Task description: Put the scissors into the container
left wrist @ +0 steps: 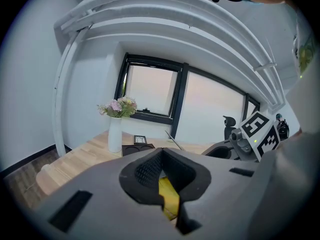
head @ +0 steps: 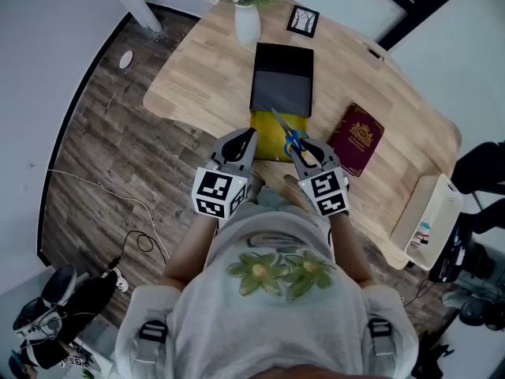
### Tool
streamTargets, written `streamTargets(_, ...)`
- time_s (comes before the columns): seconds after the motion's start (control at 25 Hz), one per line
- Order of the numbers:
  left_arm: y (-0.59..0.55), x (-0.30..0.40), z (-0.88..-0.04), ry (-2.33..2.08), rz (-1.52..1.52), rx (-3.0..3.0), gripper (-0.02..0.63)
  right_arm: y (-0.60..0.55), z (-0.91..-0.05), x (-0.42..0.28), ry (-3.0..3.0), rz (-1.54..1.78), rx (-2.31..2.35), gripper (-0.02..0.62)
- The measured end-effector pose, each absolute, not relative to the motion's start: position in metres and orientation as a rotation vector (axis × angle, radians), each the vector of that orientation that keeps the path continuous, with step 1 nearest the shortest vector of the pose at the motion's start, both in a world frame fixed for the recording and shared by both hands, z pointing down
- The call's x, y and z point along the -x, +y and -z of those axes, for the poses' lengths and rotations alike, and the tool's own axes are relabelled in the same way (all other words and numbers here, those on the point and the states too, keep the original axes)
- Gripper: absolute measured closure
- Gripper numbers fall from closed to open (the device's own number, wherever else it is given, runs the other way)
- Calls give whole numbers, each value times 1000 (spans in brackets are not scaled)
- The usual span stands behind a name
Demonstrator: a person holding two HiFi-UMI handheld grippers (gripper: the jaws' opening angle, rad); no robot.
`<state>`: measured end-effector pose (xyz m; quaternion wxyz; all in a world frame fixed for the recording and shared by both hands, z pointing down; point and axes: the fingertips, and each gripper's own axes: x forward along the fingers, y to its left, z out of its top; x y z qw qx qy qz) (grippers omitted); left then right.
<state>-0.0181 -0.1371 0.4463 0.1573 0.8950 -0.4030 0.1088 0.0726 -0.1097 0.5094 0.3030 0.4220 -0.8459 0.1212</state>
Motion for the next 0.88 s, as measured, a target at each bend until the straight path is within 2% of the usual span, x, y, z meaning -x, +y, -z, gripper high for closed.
streamTargets(0.88, -150, 19, -464, -1187, -344, -2490, 599, -122, -546, -69, -2210, -371, -964, 517)
